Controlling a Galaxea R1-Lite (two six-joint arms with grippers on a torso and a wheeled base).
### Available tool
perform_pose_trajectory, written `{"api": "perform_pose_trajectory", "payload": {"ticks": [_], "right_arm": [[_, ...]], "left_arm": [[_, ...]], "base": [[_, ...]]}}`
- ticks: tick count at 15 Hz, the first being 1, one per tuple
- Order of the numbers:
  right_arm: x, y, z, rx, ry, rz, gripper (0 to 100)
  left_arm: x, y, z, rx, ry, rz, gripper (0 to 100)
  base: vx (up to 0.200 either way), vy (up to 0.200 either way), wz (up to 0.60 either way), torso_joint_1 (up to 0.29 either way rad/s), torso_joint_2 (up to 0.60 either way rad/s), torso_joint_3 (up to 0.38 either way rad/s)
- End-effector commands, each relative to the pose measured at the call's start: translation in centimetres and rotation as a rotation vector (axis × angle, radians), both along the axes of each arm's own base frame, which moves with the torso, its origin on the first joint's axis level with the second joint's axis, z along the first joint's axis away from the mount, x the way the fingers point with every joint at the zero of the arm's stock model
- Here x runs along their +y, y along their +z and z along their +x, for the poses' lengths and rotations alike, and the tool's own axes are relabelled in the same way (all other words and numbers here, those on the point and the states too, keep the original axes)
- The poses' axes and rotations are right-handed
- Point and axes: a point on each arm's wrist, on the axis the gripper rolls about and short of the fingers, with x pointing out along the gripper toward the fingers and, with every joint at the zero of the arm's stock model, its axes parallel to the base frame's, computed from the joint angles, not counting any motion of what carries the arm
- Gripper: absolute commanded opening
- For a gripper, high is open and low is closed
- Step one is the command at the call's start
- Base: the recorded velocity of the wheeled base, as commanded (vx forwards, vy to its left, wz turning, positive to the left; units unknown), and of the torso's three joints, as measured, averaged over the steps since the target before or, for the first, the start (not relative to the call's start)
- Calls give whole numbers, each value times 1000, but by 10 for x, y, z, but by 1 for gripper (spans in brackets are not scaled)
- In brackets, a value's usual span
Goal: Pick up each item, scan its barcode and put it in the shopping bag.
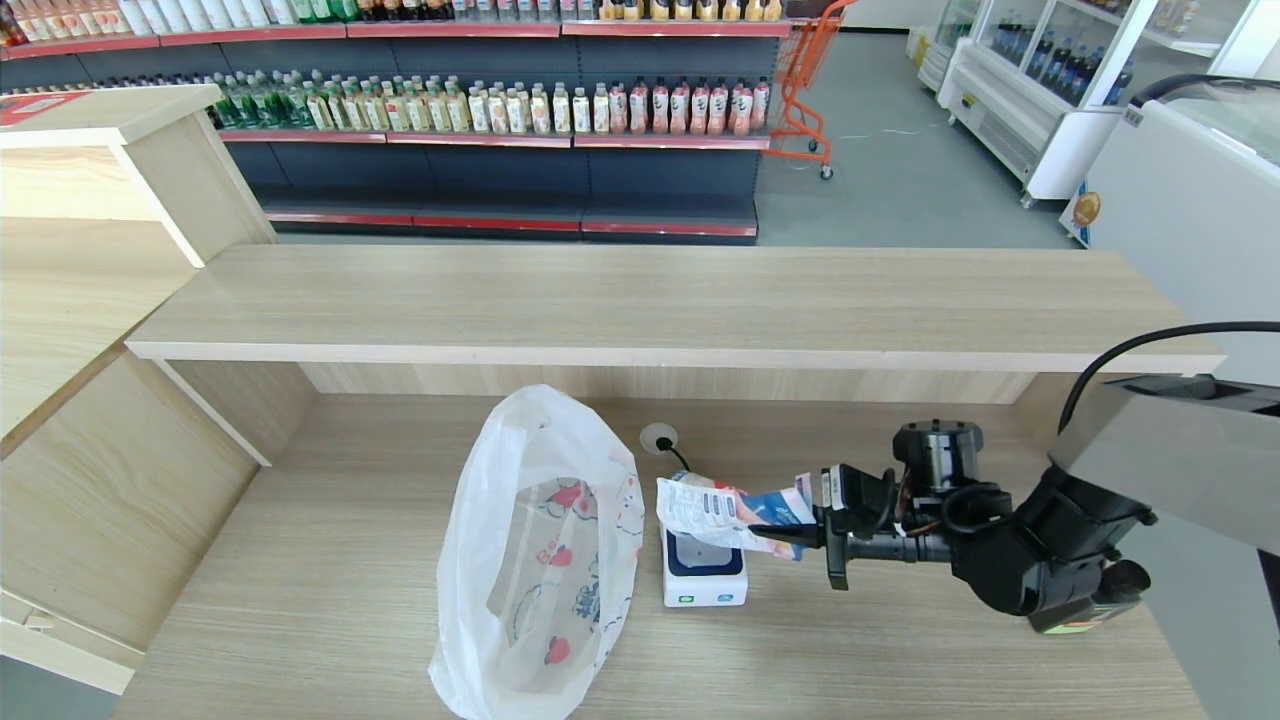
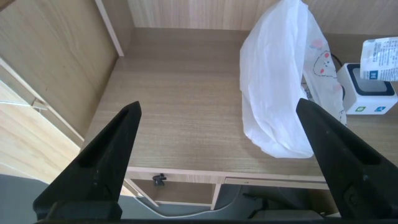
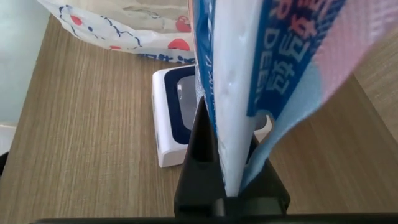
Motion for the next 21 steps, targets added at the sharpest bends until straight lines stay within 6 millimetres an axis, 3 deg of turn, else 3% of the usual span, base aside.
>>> {"api": "perform_pose_trajectory", "payload": {"ticks": [1, 5, 7, 8, 10, 11, 15, 17, 21], "right_arm": [[0, 0, 0, 1, 1, -1, 0], [-5, 12, -1, -9, -16, 13, 0], [-20, 56, -24, 69, -80, 84, 0], [-28, 86, -53, 195, -143, 160, 0], [-36, 113, -82, 331, -286, 254, 0], [-36, 135, -103, 497, -457, 408, 0], [-50, 148, -132, 794, -652, 579, 0], [-57, 153, -159, 925, -689, 608, 0], [-63, 157, -192, 956, -696, 604, 0]], "left_arm": [[0, 0, 0, 1, 0, 0, 100], [0, 0, 0, 1, 0, 0, 100], [0, 0, 0, 1, 0, 0, 100], [0, 0, 0, 1, 0, 0, 100], [0, 0, 0, 1, 0, 0, 100], [0, 0, 0, 1, 0, 0, 100], [0, 0, 0, 1, 0, 0, 100], [0, 0, 0, 1, 0, 0, 100], [0, 0, 0, 1, 0, 0, 100]], "base": [[0, 0, 0, 0, 0, 0], [0, 0, 0, 0, 0, 0], [0, 0, 0, 0, 0, 0], [0, 0, 0, 0, 0, 0], [0, 0, 0, 0, 0, 0], [0, 0, 0, 0, 0, 0], [0, 0, 0, 0, 0, 0], [0, 0, 0, 0, 0, 0], [0, 0, 0, 0, 0, 0]]}}
